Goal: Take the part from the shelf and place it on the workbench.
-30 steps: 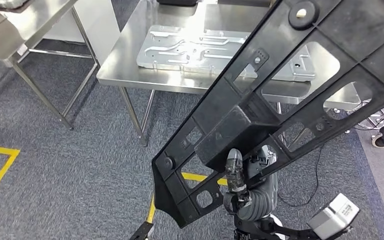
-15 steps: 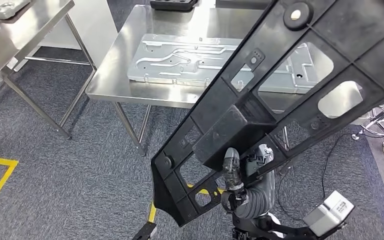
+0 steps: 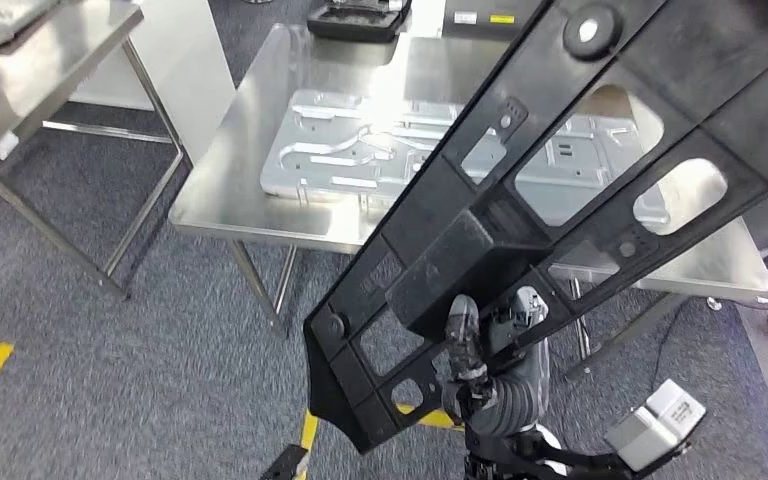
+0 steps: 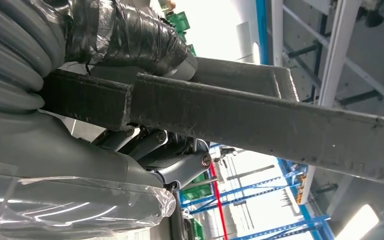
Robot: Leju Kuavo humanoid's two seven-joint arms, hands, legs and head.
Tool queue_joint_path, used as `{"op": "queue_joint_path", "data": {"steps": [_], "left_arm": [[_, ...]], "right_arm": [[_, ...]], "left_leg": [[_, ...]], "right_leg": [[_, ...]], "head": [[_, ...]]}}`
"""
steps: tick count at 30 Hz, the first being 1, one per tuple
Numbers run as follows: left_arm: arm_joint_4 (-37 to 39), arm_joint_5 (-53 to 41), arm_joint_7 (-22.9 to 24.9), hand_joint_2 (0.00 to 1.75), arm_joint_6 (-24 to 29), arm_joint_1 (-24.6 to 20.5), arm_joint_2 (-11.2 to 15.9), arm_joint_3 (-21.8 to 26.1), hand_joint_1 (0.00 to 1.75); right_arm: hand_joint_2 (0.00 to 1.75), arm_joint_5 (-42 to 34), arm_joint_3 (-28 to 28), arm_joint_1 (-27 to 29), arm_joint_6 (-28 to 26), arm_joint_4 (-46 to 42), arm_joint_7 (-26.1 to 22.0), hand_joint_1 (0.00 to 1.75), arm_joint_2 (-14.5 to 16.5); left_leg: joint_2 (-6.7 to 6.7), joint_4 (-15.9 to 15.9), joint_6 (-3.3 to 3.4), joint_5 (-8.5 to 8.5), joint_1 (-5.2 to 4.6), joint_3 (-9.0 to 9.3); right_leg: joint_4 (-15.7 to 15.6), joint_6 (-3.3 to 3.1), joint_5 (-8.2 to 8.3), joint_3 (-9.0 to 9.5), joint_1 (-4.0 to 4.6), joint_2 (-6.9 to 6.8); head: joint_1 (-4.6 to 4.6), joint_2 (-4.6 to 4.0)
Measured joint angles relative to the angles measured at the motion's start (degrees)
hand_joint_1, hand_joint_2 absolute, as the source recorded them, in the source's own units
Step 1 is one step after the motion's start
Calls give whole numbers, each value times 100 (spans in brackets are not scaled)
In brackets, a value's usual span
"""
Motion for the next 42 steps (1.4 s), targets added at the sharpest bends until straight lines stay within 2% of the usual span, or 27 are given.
{"op": "queue_joint_path", "data": {"steps": [2,3,4,5,7,8,11,12,14,16,17,18,19,21,23,26,28,29,31,32,33,34,36,37,38,39,42], "left_arm": [[0,0,1,175,0,13,0,-1,0],[0,0,1,175,0,18,0,-2,0],[0,0,1,175,0,21,-1,-3,0],[0,1,2,175,0,33,-2,-4,0],[0,2,4,175,-2,32,-8,-7,0],[0,3,6,175,-2,26,-11,-8,0],[0,3,2,175,-2,3,-14,-10,0],[0,3,0,175,-4,1,-13,-12,0],[0,6,-3,175,-10,-7,-13,-13,0],[0,11,-4,175,-15,-20,-13,-15,0],[0,18,-5,175,-14,-23,-10,-15,0],[0,27,-4,175,-13,-27,-7,-15,0],[0,37,-4,175,-11,-26,-4,-15,0],[0,53,-5,175,-4,-9,2,-15,0],[1,73,-4,175,5,-3,7,-15,0],[4,91,0,175,26,-15,11,-15,0],[4,86,12,175,37,-3,14,-16,0],[4,75,22,175,40,-2,14,-17,0],[4,51,49,175,41,1,14,-20,0],[4,41,65,175,40,0,14,-22,0],[4,36,77,175,40,1,15,-23,0],[4,28,87,175,39,2,15,-25,0],[4,13,104,175,33,5,15,-31,0],[5,6,114,175,27,3,16,-34,0],[5,3,125,175,19,-1,17,-37,0],[6,1,138,175,10,-3,19,-43,0],[7,-5,184,175,-5,-8,28,-85,0]], "right_arm": [[175,-1,0,5,0,7,0,175,-1],[175,-1,0,6,0,10,0,175,-2],[175,-1,0,6,-1,13,0,175,-3],[175,-2,1,7,-2,16,0,175,-5],[175,-4,2,15,-5,25,-3,175,-8],[175,-5,3,21,-5,28,-2,175,-9],[175,-7,4,11,-1,30,0,175,-3],[175,-7,4,2,6,30,-1,175,1],[175,-7,4,-3,26,31,-2,175,4],[175,-8,4,-7,46,35,0,175,4],[175,-13,4,-6,52,39,1,175,4],[175,-20,4,-6,57,44,2,175,4],[175,-28,4,-7,59,48,3,175,4],[175,-40,4,-11,68,57,4,175,5],[175,-43,5,-28,71,78,19,175,8],[175,157,7,-101,46,115,161,175,13],[175,459,7,-184,38,134,349,175,11],[175,681,7,-235,34,141,496,175,9],[175,1275,5,-365,21,164,936,175,-13],[175,1605,5,-449,11,181,1215,175,-38],[175,1871,4,-539,5,202,1466,175,-72],[175,2101,4,-633,-2,221,1699,175,-109],[175,2564,4,-828,0,256,2150,175,-184],[175,2881,5,-938,24,275,2437,175,-229],[175,3236,5,-1060,71,295,2768,175,-281],[175,3612,5,-1187,144,319,3132,175,-343],[175,4647,3,-1529,430,400,4094,175,-544]], "left_leg": [[-14,0,10,-133,-13,143],[-24,1,9,-207,-17,240],[-31,0,6,-288,-20,350],[-36,-4,-3,-372,-22,442],[-58,12,-49,-527,-31,568],[-63,24,-81,-578,-35,604],[-54,145,-171,-558,-39,617],[-46,313,-198,-535,-33,524],[-24,893,-261,-628,-1,158],[-2,1390,-322,-909,36,-283],[6,1459,-344,-1018,50,-429],[11,1378,-355,-1028,59,-504],[13,1151,-358,-893,64,-512],[15,499,-342,-220,59,-462],[23,118,-286,281,25,-425],[16,77,-175,301,-3,-419],[19,6,-109,251,15,-329],[24,-23,-80,226,25,-277],[30,-38,-39,164,19,-217],[29,-34,-31,131,16,-190],[24,-28,-29,95,14,-157],[17,-20,-32,55,15,-110],[2,-1,-52,-31,16,-7],[-4,16,-70,-69,5,24],[-7,27,-92,-92,-3,30],[-8,32,-118,-99,-10,19],[0,33,-193,-103,-10,3]], "right_leg": [[202,8,-273,-367,0,0],[81,4,-250,-448,1,0],[-168,-15,-45,-475,5,0],[-489,-48,369,-485,16,-2],[-939,-119,1023,-490,60,-2],[-1046,-153,1188,-488,75,1],[-1173,-253,1153,-317,54,9],[-1221,-284,1132,-224,43,4],[-1297,-320,1051,-47,29,-7],[-1314,-326,924,110,26,-10],[-1314,-321,847,205,21,-4],[-1314,-313,766,312,14,5],[-1314,-300,679,431,6,12],[-1303,-257,497,665,-7,19],[-1296,-188,364,742,-3,24],[-1350,-78,259,750,-14,20],[-1168,-34,129,691,-16,5],[-880,-18,14,532,-14,-2],[-59,4,-201,-26,-7,-8],[266,12,-217,-310,-7,-8],[401,16,-122,-504,-9,-9],[305,15,92,-580,-11,-9],[-369,-2,687,-456,-16,-13],[-707,-16,902,-362,-11,-15],[-938,-41,1017,-296,-5,-12],[-1044,-67,1042,-273,3,-6],[-1118,-143,1057,-259,3,19]], "head": [[0,-1],[0,-1],[2,-2],[6,-2],[-11,-2],[-14,-2],[-10,-2],[-19,-2],[-29,-2],[-34,-2],[-36,-2],[-35,-2],[-36,-2],[-31,-2],[-16,-2],[-14,-2],[3,-2],[10,-2],[23,-2],[20,-2],[22,-2],[22,-2],[25,-2],[22,-2],[20,-2],[11,-2],[-11,-2]]}}
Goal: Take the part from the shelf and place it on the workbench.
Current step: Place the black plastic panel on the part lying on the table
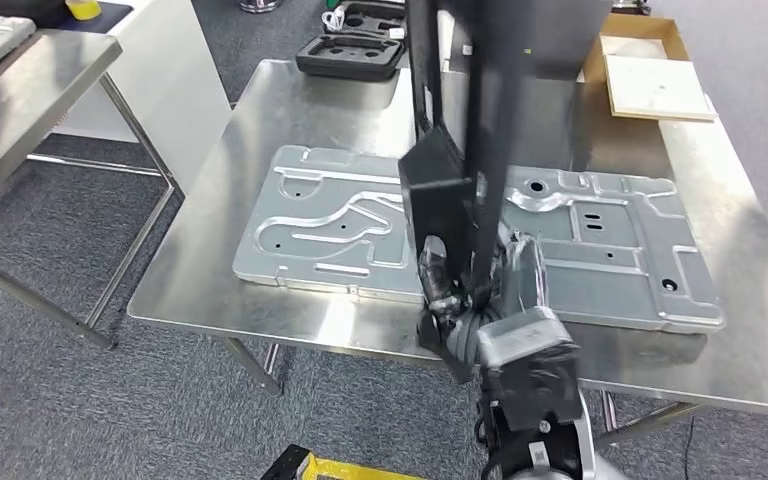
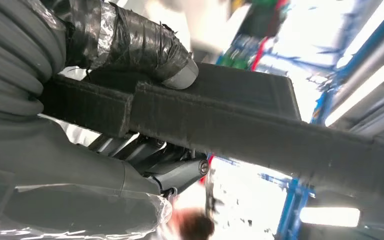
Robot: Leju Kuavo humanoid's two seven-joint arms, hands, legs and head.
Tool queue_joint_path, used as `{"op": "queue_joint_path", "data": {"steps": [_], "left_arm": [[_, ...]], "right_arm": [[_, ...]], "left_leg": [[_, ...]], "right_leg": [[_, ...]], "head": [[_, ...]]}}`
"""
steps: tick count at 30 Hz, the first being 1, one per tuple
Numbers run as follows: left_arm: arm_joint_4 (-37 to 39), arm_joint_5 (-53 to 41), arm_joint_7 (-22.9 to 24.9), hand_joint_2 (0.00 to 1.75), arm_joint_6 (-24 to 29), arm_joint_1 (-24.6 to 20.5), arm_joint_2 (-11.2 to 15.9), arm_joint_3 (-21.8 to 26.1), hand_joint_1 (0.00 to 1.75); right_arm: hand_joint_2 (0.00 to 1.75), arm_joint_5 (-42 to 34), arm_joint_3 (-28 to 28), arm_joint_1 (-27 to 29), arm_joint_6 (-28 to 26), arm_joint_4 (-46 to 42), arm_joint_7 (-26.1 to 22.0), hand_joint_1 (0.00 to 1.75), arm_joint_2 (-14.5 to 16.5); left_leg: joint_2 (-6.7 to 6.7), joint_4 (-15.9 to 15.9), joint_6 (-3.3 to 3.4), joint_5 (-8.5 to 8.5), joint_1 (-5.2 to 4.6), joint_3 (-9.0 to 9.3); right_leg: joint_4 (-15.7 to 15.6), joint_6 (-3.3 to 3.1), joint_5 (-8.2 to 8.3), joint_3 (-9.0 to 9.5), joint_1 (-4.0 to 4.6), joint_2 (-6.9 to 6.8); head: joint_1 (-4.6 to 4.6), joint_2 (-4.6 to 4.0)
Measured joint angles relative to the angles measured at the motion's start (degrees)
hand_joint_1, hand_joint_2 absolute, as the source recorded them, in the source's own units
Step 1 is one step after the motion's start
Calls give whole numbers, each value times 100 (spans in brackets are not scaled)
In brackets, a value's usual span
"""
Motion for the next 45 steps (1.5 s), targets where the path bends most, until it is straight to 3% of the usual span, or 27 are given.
{"op": "queue_joint_path", "data": {"steps": [2,5,6,7,8,10,12,15,17,19,21,22,23,24,26,28,31,33,36,38,39,40,42,43,45], "left_arm": [[0,-4,27,175,-8,-1,9,-32,0],[0,-12,40,175,-17,-4,15,-65,0],[0,-13,44,175,-19,-6,17,-73,0],[0,-14,51,175,-27,-6,20,-80,0],[0,-14,59,175,-40,-5,26,-86,0],[1,-15,72,175,-106,4,50,-99,0],[2,-15,73,175,-195,12,82,-116,0],[2,-13,72,175,-276,24,116,-139,0],[2,-10,72,175,-301,34,134,-164,0],[2,-5,73,175,-314,42,146,-189,0],[2,-2,73,175,-318,47,152,-204,0],[2,-2,73,175,-321,48,153,-209,0],[2,-4,73,175,-326,49,154,-214,0],[2,-7,74,175,-334,48,154,-217,0],[2,-17,82,175,-359,43,154,-221,0],[2,-39,102,175,-392,23,156,-226,0],[2,-63,104,175,-426,-8,161,-238,0],[2,-65,91,175,-426,-43,161,-244,0],[2,-66,93,175,-420,-132,145,-252,0],[2,-66,102,175,-419,-178,129,-260,0],[2,-66,105,175,-419,-189,125,-262,0],[2,-64,107,175,-419,-192,123,-262,0],[2,-62,106,175,-419,-195,123,-263,0],[2,-61,104,175,-419,-202,121,-265,0],[2,-59,97,175,-423,-222,116,-278,0]], "right_arm": [[175,695,-11,-190,253,48,541,175,-118],[175,1349,-38,-395,545,112,1027,175,-316],[175,1442,-44,-432,608,136,1101,175,-378],[175,1515,-49,-459,678,160,1172,175,-434],[175,1587,-50,-484,754,181,1245,175,-477],[175,1782,-55,-553,965,216,1419,175,-561],[175,2021,-63,-649,1223,243,1558,175,-645],[175,2277,-72,-754,1604,295,1640,175,-807],[175,2367,-87,-844,1881,349,1660,175,-973],[175,2434,-120,-947,2152,408,1671,175,-1131],[175,2514,-142,-1011,2425,477,1679,175,-1264],[175,2571,-144,-1034,2579,519,1681,175,-1331],[175,2647,-142,-1070,2755,565,1682,175,-1400],[175,2741,-138,-1124,2936,609,1683,175,-1465],[175,2942,-121,-1268,3263,681,1683,175,-1561],[175,3108,-81,-1405,3533,749,1678,175,-1597],[175,3304,101,-1610,3911,959,1639,175,-1545],[175,3422,267,-1751,3989,1196,1589,175,-1389],[175,3575,568,-1941,3973,1585,1526,175,-990],[175,3617,781,-1993,3974,1806,1493,175,-772],[175,3626,863,-2003,3976,1898,1474,175,-685],[175,3630,924,-2018,3976,1974,1457,175,-615],[175,3647,1008,-2086,3983,2106,1435,175,-495],[175,3665,1052,-2134,4007,2175,1421,175,-441],[175,3712,1150,-2211,4124,2334,1366,175,-336]], "left_leg": [[8,243,-55,-161,4,-97],[16,1244,-116,-607,23,-562],[17,1500,-125,-667,27,-691],[17,1555,-125,-619,28,-728],[16,1394,-117,-474,29,-660],[15,653,-83,-85,28,-320],[10,95,-47,79,11,-63],[-3,-70,13,71,-9,-14],[-2,-126,71,101,6,22],[7,-168,125,121,20,54],[12,-168,152,118,17,56],[11,-166,156,115,15,56],[9,-162,158,112,16,56],[6,-153,157,107,17,57],[2,-125,137,88,22,56],[2,-88,96,64,8,35],[3,-79,30,65,-6,23],[4,116,-35,-38,-2,-71],[7,1071,-115,-503,14,-551],[7,1539,-112,-622,15,-811],[6,1492,-94,-534,13,-807],[6,1237,-65,-356,8,-697],[5,452,6,18,-17,-315],[4,136,32,119,-34,-161],[1,-104,55,134,-65,-41]], "right_leg": [[-42,-51,12,43,-23,-8],[-54,-93,-2,76,-18,-40],[-53,-100,-7,80,-13,-48],[-52,-105,-12,87,-11,-48],[-51,-107,-16,95,-10,-41],[-52,-103,-30,117,-11,-22],[-51,-75,-32,99,-2,-8],[-73,4,-12,66,2,-6],[22,57,-92,30,-1,-13],[509,94,-360,-193,-5,-20],[1229,114,-643,-553,-5,-23],[1454,121,-684,-676,-8,-24],[1472,125,-619,-703,-12,-25],[1270,125,-462,-619,-17,-27],[544,116,-118,-278,-21,-33],[39,84,24,-24,-5,-33],[-66,8,46,31,10,-22],[-83,-50,64,34,-6,-28],[-90,-112,66,37,0,-39],[-89,-130,58,42,26,-51],[-88,-137,53,45,40,-56],[-88,-142,48,50,51,-58],[-88,-145,39,57,68,-54],[-88,-140,38,52,72,-51],[-101,-113,45,40,69,-49]], "head": [[-20,0],[-38,0],[-37,0],[-38,0],[-38,0],[-37,0],[-36,0],[-33,0],[-29,0],[-20,0],[-15,0],[-16,0],[-14,0],[-14,0],[-16,0],[-16,0],[-22,0],[-27,0],[-38,0],[-38,0],[-36,0],[-36,0],[-33,0],[-33,0],[-32,0]]}}
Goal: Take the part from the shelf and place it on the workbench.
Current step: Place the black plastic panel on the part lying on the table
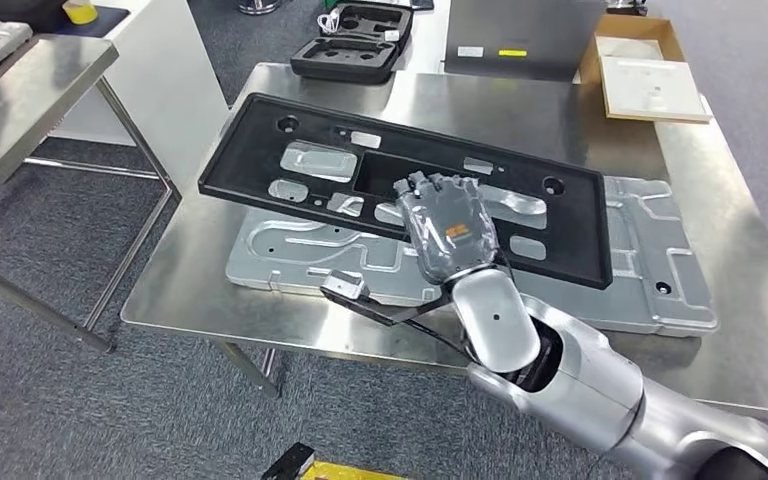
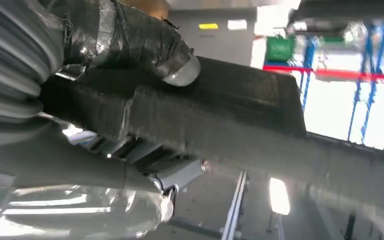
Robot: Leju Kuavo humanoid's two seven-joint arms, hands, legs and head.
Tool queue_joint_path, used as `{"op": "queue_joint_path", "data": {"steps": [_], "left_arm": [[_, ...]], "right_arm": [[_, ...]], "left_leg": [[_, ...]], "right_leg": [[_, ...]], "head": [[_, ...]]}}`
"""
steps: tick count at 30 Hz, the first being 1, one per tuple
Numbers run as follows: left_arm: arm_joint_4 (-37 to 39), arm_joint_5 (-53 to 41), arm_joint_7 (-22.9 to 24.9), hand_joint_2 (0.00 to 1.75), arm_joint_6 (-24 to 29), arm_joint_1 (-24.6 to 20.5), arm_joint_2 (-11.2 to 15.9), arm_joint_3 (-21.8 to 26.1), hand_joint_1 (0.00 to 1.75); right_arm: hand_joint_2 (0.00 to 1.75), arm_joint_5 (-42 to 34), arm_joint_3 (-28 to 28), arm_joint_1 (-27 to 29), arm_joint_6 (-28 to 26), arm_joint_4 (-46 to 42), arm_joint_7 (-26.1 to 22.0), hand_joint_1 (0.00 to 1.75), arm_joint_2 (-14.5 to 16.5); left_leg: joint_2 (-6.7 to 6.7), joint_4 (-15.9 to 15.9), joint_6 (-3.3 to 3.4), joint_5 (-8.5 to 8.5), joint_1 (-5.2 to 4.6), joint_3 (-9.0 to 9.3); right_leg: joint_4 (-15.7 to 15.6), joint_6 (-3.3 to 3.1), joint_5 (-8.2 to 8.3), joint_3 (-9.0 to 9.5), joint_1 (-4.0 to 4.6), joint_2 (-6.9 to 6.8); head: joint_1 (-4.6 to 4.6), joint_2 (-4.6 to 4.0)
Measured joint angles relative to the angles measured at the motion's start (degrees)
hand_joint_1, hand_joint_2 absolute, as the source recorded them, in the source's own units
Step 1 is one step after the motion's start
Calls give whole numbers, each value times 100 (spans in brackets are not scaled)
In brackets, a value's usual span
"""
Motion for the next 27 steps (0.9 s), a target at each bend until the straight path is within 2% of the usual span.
{"op": "queue_joint_path", "data": {"steps": [2,4,5,7,8,9,10,12,13,14,15,18,19,21,23,24,25,26,27], "left_arm": [[0,-2,-9,175,-11,-11,-4,-25,0],[0,-4,-30,175,-24,-22,-13,-44,0],[0,-4,-47,175,-28,-29,-19,-48,0],[0,-3,-74,175,-33,-43,-31,-57,0],[0,-2,-79,175,-33,-42,-35,-62,0],[0,-2,-79,175,-33,-39,-37,-67,0],[0,-2,-79,175,-33,-35,-39,-69,0],[0,-2,-80,175,-33,-34,-46,-73,0],[0,-2,-81,175,-33,-40,-50,-73,0],[0,-1,-83,175,-33,-45,-52,-74,0],[0,-1,-84,175,-33,-46,-54,-75,0],[0,0,-84,175,-33,-45,-56,-76,0],[0,1,-85,175,-33,-47,-56,-77,0],[0,1,-86,175,-32,-51,-58,-78,0],[0,-1,-86,175,-31,-53,-59,-80,0],[0,-1,-85,175,-29,-56,-59,-81,0],[0,1,-85,175,-29,-59,-58,-83,0],[0,4,-85,175,-28,-58,-57,-84,0],[0,9,-83,175,-28,-54,-56,-85,0]], "right_arm": [[175,28,88,-33,136,150,-70,175,76],[175,29,141,-74,200,288,-122,175,105],[175,26,156,-102,211,365,-141,175,108],[175,10,168,-136,215,526,-162,175,108],[175,2,169,-133,213,599,-169,175,105],[175,-4,170,-127,210,663,-174,175,102],[175,-8,171,-128,209,715,-178,175,99],[175,-8,172,-149,208,790,-182,175,97],[175,-8,172,-165,207,823,-187,175,99],[175,-8,172,-177,207,855,-196,175,103],[175,-8,172,-182,206,885,-204,175,107],[175,-12,172,-190,205,971,-210,175,114],[175,-17,172,-197,204,995,-202,175,114],[175,-44,172,-214,210,1041,-155,175,110],[175,-102,172,-224,239,1111,-70,175,61],[175,-143,172,-225,258,1153,-29,175,7],[175,-183,172,-226,275,1193,4,175,-65],[175,-220,172,-230,290,1223,37,175,-154],[175,-249,171,-239,315,1247,66,175,-253]], "left_leg": [[2,-68,31,28,8,28],[7,-157,79,67,33,85],[9,-187,96,80,45,108],[10,-184,118,76,45,115],[10,-175,123,69,47,115],[8,-161,125,59,50,115],[7,-141,122,44,56,115],[5,-77,95,-6,70,115],[4,-36,72,-35,67,102],[3,-5,47,-57,62,88],[3,13,24,-69,57,74],[5,36,-47,-90,61,59],[7,123,-79,-155,65,23],[13,625,-137,-436,85,-202],[16,1379,-171,-743,105,-564],[16,1620,-177,-796,112,-689],[16,1663,-177,-747,118,-719],[16,1482,-169,-602,123,-639],[16,1127,-157,-397,128,-467]], "right_leg": [[-17,49,-4,3,-2,-1],[158,103,-133,-69,3,0],[415,128,-272,-189,0,0],[1176,169,-588,-561,-19,0],[1482,186,-668,-729,-30,-1],[1608,199,-649,-816,-40,-1],[1502,210,-522,-790,-51,-2],[764,222,-129,-464,-73,-7],[401,217,3,-287,-72,-8],[161,199,69,-167,-67,-7],[60,176,68,-116,-55,-3],[36,85,86,-104,-47,8],[19,54,93,-89,-57,7],[-5,6,99,-63,-71,1],[-4,-15,95,-59,-68,-3],[-3,-16,94,-58,-66,-5],[-2,-16,93,-56,-66,-7],[0,-15,92,-51,-66,-8],[2,-12,90,-46,-68,-3]], "head": [[1,0],[5,0],[7,0],[8,0],[8,0],[8,0],[8,0],[7,0],[10,0],[8,0],[7,0],[5,0],[-2,0],[-15,0],[-22,0],[-22,0],[-22,0],[-22,0],[-21,0]]}}
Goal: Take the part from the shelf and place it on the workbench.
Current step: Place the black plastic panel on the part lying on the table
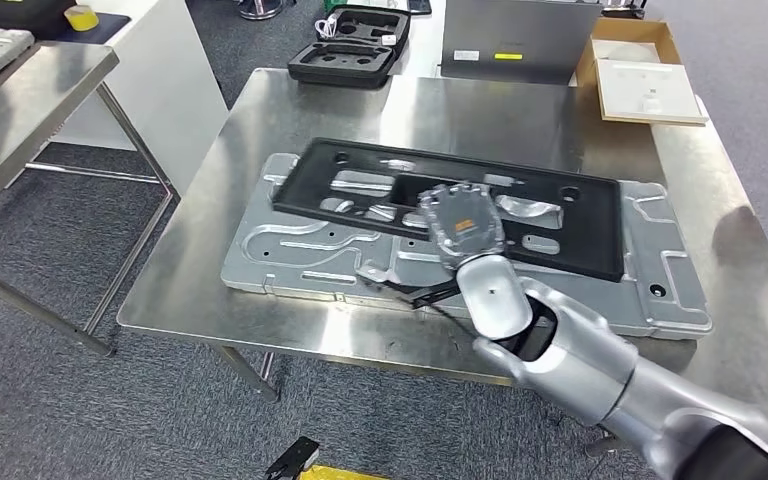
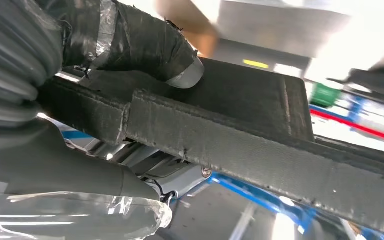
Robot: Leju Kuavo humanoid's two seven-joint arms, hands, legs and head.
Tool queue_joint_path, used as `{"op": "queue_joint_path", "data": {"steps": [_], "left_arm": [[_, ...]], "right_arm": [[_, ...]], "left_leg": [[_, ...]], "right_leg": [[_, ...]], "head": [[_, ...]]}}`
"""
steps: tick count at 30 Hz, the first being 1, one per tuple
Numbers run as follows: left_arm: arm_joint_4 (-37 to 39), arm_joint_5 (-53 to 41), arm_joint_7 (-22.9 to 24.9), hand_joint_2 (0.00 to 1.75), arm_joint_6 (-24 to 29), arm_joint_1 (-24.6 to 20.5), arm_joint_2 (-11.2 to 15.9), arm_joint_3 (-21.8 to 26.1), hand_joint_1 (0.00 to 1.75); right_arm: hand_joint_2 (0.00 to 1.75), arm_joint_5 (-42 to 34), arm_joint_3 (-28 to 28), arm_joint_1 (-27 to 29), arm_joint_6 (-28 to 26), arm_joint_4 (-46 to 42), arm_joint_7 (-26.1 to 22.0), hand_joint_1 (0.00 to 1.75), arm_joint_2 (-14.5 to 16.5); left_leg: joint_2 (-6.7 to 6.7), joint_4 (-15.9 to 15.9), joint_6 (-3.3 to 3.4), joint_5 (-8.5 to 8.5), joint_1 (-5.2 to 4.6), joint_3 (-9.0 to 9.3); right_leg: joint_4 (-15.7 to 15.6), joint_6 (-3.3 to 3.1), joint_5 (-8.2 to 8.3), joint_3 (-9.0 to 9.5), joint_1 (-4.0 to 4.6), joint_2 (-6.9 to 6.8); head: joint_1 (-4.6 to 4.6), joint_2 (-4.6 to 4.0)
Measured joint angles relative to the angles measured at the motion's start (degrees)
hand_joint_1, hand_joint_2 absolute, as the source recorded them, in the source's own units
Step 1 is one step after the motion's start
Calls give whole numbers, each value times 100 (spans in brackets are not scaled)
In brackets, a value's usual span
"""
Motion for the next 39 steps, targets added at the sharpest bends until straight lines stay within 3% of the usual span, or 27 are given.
{"op": "queue_joint_path", "data": {"steps": [2,3,6,8,9,11,13,14,15,16,18,19,22,24,28,29,30,33,35,37,39], "left_arm": [[0,24,3,175,0,9,4,0,0],[0,36,3,175,0,10,5,0,0],[0,53,-10,175,1,27,9,0,0],[0,61,-21,175,4,35,14,0,0],[0,65,-25,175,6,35,16,0,0],[0,70,-27,175,7,41,20,0,0],[0,66,-29,175,9,53,26,0,0],[0,62,-29,175,10,59,30,0,0],[0,58,-30,175,12,62,34,0,0],[0,57,-36,175,12,64,39,0,0],[0,59,-58,175,12,61,62,0,0],[0,58,-74,175,13,59,75,0,0],[1,52,-116,175,51,64,102,-2,0],[0,51,-158,175,99,58,114,-2,0],[0,50,-229,175,154,36,119,-2,0],[0,50,-240,175,162,36,119,-2,0],[0,46,-252,175,174,35,120,-2,0],[0,11,-270,175,225,12,139,-2,0],[0,-10,-270,87,240,-19,154,-2,0],[0,-14,-266,0,242,-31,158,-3,0],[0,-20,-251,0,240,-28,160,-4,0]], "right_arm": [[175,-31,-3,-34,84,29,64,175,-204],[175,-37,-5,-52,138,40,92,175,-295],[175,-48,-7,-67,314,62,145,175,-594],[175,-69,-17,-67,423,67,166,175,-816],[175,-88,-29,-68,464,67,176,175,-923],[175,-163,-65,-44,539,66,202,175,-1119],[175,-294,-125,47,620,65,228,175,-1335],[175,-357,-168,114,649,65,235,175,-1453],[175,-403,-214,179,668,64,238,175,-1561],[175,-431,-258,232,674,64,238,175,-1660],[175,-449,-336,293,669,64,238,175,-1801],[175,-450,-366,317,666,63,238,175,-1847],[175,-449,-422,395,664,58,238,175,-1957],[175,-446,-458,416,672,43,238,175,-2005],[0,-442,-521,457,725,15,240,0,-2084],[0,-440,-527,482,737,13,240,0,-2100],[0,-439,-535,505,744,8,240,0,-2115],[0,-436,-574,534,748,-23,240,0,-2154],[0,-432,-604,550,748,-35,240,0,-2180],[0,-430,-619,568,747,-44,240,0,-2202],[0,-430,-638,575,744,-59,240,0,-2236]], "left_leg": [[-5,-766,30,280,-1,376],[-9,-991,45,331,-9,488],[-11,-1127,112,344,-39,540],[-6,-1196,187,387,-30,569],[-4,-1225,218,405,-24,583],[-2,-1234,249,414,-28,590],[-4,-1231,262,409,-33,592],[-10,-1226,266,404,-30,594],[-17,-1213,265,395,-26,596],[-23,-1190,256,379,-22,596],[-24,-1129,211,333,-40,573],[-20,-1107,189,316,-50,563],[-11,-1095,146,294,-59,555],[-3,-901,99,153,-51,478],[4,453,44,-446,-40,-158],[3,602,61,-448,-44,-238],[2,531,91,-346,-53,-213],[1,-623,235,207,-129,349],[0,-1101,282,319,-173,585],[-3,-1177,292,332,-178,614],[5,-1296,315,403,-147,671]], "right_leg": [[10,25,-3,-8,5,16],[9,52,4,-22,7,27],[-21,152,28,-41,6,43],[99,206,-73,-97,2,41],[312,226,-205,-191,5,38],[1036,251,-553,-519,2,34],[1596,268,-704,-794,-8,32],[1578,274,-627,-796,-16,30],[1321,279,-458,-682,-27,27],[902,286,-254,-486,-41,21],[212,277,-19,-139,-41,20],[55,260,8,-59,-35,25],[26,170,1,-50,-19,47],[16,110,6,-36,-31,44],[13,59,0,-21,-8,29],[13,54,-3,-17,5,29],[13,50,-6,-10,17,33],[11,46,-10,13,36,51],[0,67,-1,6,30,53],[-29,111,20,7,19,53],[27,161,-40,-17,18,47]], "head": [[3,0],[2,0],[7,0],[11,0],[19,0],[27,0],[29,0],[30,0],[31,0],[32,0],[29,1],[22,1],[5,0],[-5,0],[-15,0],[-14,0],[-14,0],[-13,0],[-12,0],[-11,0],[-8,0]]}}
